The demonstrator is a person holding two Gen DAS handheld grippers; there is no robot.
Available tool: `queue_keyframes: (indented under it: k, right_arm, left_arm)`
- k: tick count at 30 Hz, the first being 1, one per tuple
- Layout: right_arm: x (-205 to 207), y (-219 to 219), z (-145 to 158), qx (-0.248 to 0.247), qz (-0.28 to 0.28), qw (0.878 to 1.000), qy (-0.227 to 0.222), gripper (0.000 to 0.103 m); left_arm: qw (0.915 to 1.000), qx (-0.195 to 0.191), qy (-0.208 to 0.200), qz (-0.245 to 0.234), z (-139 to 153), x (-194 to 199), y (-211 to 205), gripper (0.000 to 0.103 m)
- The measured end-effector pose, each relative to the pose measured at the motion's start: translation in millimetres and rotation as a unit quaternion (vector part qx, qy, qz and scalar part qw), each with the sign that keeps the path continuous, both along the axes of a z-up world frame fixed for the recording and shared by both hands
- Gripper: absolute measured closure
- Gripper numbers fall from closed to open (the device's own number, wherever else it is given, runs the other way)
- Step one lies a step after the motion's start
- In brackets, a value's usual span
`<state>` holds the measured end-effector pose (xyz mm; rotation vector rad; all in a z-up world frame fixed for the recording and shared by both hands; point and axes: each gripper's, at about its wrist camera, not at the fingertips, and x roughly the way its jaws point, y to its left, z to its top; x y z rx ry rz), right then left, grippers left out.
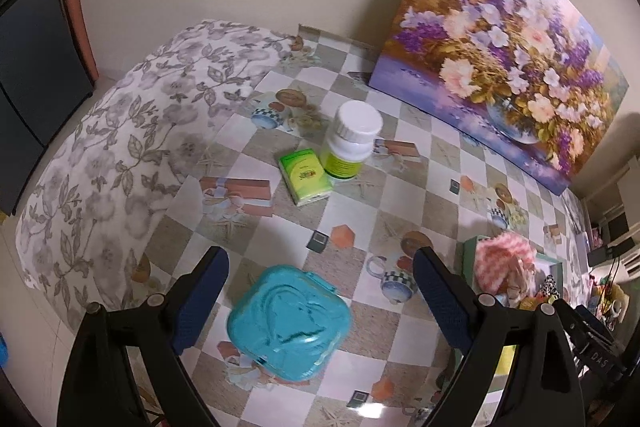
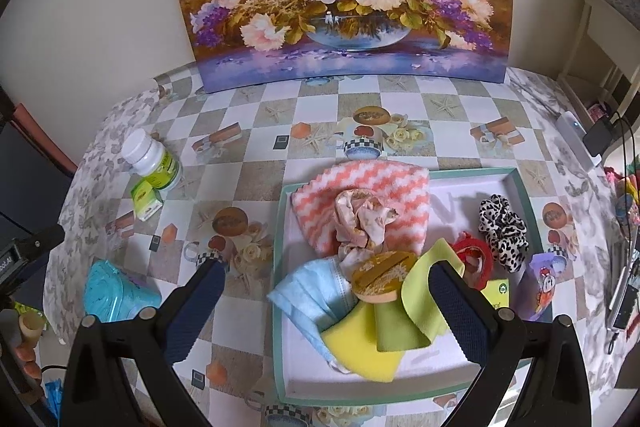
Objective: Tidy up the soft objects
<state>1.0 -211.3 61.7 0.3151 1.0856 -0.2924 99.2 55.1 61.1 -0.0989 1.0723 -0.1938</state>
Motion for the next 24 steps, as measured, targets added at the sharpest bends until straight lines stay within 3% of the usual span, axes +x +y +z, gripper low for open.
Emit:
queue_keyframes:
  k: [6, 14, 19, 24]
  right_arm:
    - [-31.2, 5.0, -6.4, 0.0, -0.003, 1.0, 0.004, 0.0]
    - [-80.7, 4.5, -22.5, -0.009, -0.025, 0.999, 0.02, 0.0]
    - [-101.8, 0.9, -30.6, -0.004, -0.045, 0.999, 0.026, 0.0]
    - [-113.3, -1.6, -32.4, 0.003, -0.054, 0.998, 0.026, 0.0]
  left_arm:
    - [0.9993, -0.011, -0.004, -0.035, -4.0, -34.5, -29.4, 0.009]
    - [0.9944, 0.026, -0.011, -0.102, -28.7, -98.0, -78.3, 0.009]
    - [0.9918, 0.07, -0.009, -0.107, -45.1, -120.7, -90.7, 0.009]
    - [0.991, 0.089, -0.001, -0.1, -52.2, -131.0, -89.9, 0.009]
